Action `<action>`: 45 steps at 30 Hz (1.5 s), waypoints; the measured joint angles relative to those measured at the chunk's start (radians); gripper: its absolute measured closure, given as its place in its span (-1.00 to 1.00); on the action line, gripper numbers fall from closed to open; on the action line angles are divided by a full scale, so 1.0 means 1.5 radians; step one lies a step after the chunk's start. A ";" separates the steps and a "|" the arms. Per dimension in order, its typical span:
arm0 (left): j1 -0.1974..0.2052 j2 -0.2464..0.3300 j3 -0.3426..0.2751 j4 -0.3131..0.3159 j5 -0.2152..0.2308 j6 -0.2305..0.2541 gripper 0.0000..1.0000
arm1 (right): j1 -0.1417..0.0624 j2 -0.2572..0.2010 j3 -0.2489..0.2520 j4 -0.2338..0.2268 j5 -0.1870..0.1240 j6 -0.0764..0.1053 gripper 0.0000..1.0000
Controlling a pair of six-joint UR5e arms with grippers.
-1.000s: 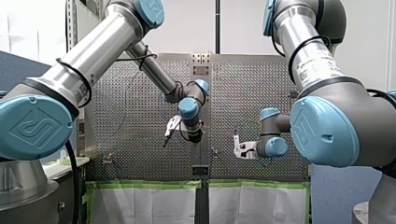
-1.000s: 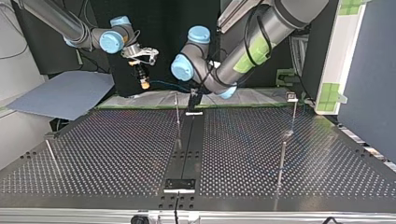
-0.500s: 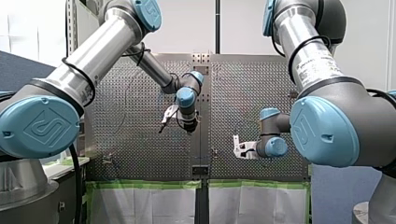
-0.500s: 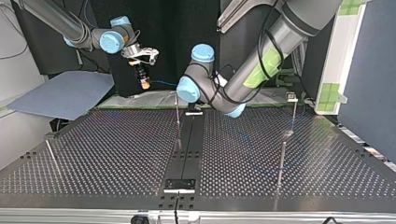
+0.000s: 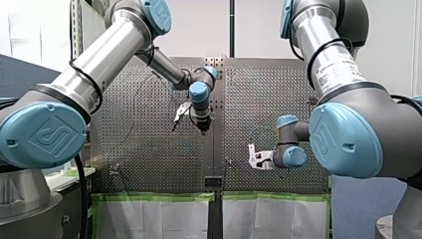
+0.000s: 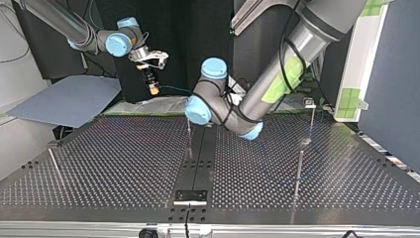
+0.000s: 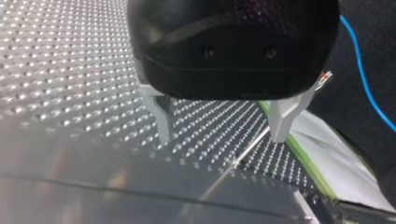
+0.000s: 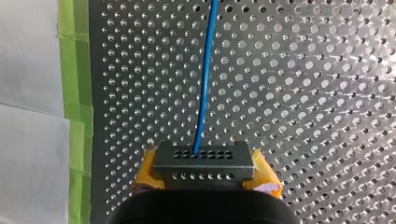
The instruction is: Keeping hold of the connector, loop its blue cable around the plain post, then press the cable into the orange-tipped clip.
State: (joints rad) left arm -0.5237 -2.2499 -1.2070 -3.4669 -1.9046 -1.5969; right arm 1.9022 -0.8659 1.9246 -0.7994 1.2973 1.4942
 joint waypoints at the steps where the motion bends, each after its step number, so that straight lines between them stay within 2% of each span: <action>1: 0.003 0.000 0.007 -0.007 0.000 0.002 -1.00 | 0.000 0.000 0.000 0.000 0.000 0.000 1.00; 13: 0.012 -0.001 0.068 -0.078 0.000 0.013 -1.00 | 0.000 0.000 0.000 0.001 -0.001 0.000 1.00; 19: 0.007 -0.001 0.039 -0.118 -0.014 0.030 -1.00 | 0.000 0.000 0.000 0.002 -0.001 0.001 1.00; 25: 0.000 -0.001 0.016 -0.159 -0.016 0.033 -1.00 | 0.001 0.000 0.000 0.001 -0.002 0.001 1.00; 35: -0.003 -0.014 0.024 -0.227 0.022 0.043 -1.00 | 0.001 0.000 0.000 0.001 -0.006 0.001 1.00; 40: -0.005 -0.043 0.051 -0.259 0.049 0.032 -1.00 | 0.001 0.000 -0.001 0.002 -0.009 0.001 1.00; 45: 0.000 -0.058 0.084 -0.293 0.058 0.019 -1.00 | 0.001 0.000 -0.001 0.001 -0.011 0.001 1.00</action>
State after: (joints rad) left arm -0.5238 -2.3362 -1.0807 -3.9067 -1.8183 -1.5682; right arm 1.9030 -0.8659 1.9230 -0.7972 1.2815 1.4959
